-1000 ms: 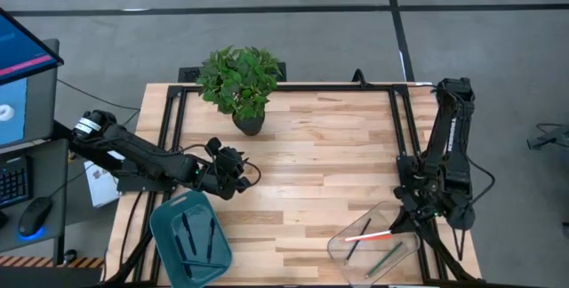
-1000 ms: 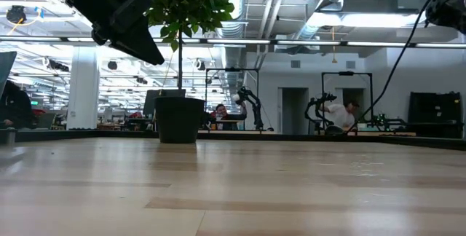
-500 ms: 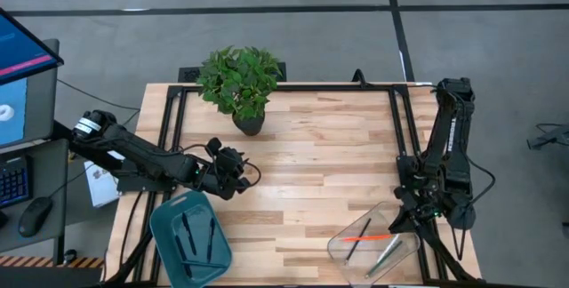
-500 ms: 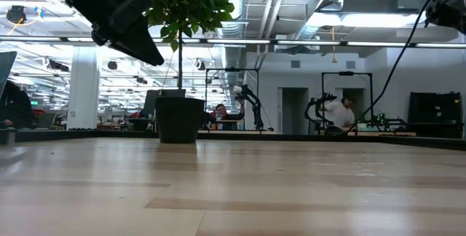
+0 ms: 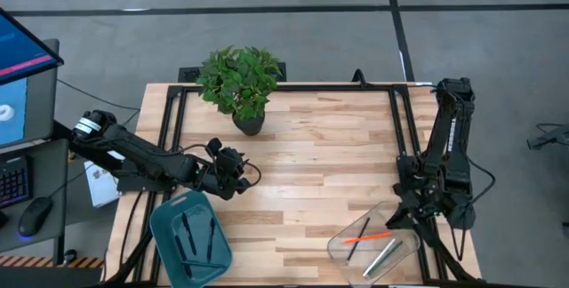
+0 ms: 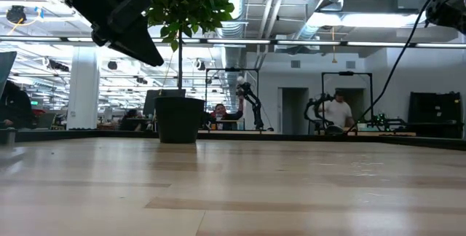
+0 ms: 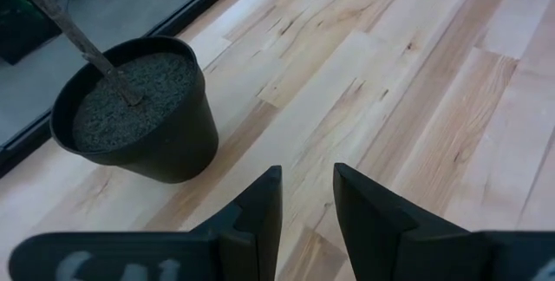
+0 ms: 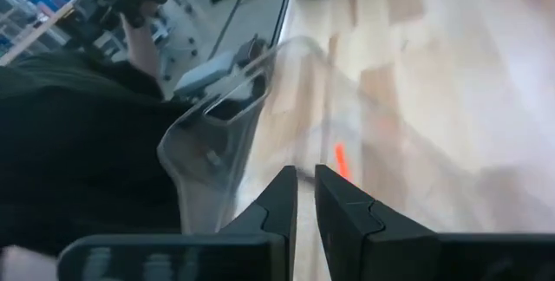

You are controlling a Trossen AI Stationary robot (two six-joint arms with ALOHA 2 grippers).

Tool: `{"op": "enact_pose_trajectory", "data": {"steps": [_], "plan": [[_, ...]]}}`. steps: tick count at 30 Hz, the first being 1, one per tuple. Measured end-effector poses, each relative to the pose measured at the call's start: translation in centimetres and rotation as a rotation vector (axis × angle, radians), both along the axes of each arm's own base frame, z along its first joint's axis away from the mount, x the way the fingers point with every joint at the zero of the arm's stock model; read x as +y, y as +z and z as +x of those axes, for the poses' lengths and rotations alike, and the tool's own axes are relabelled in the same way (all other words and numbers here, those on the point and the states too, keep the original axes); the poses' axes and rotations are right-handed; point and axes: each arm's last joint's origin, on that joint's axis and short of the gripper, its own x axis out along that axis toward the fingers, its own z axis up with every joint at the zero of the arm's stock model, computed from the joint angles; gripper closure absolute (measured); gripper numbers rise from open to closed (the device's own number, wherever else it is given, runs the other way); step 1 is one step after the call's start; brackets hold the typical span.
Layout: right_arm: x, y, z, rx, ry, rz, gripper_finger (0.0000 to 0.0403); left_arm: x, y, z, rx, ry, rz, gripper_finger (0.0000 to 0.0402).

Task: Sort pens & pencils
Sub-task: Return to Home Position

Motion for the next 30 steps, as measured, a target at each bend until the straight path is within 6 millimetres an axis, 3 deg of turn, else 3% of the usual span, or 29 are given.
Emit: {"op": "enact_pose_trajectory", "data": {"steps": [8,16,24,30], "plan": [[-0.6,0.4,0.4,-0.239,-0.135,-0.216,0.0337,0.0,0.3,-0.2,0.009,-0.025,-0.008,0.0303],[-1.9,1.1,1.5,-0.456,-0.502,-0.415,0.0337,0.2,2.3,-2.1,-0.004,-0.092,-0.025,0.0303],[-3.2,0.9,3.6,-0.41,-0.649,-0.481,0.0337,1.4,5.1,-6.9,-0.078,-0.012,-0.007,0.0303],[-3.7,0.5,4.7,-0.317,-0.597,-0.511,0.0337,0.4,5.6,-8.1,-0.06,-0.141,0.042,0.0303]]}}
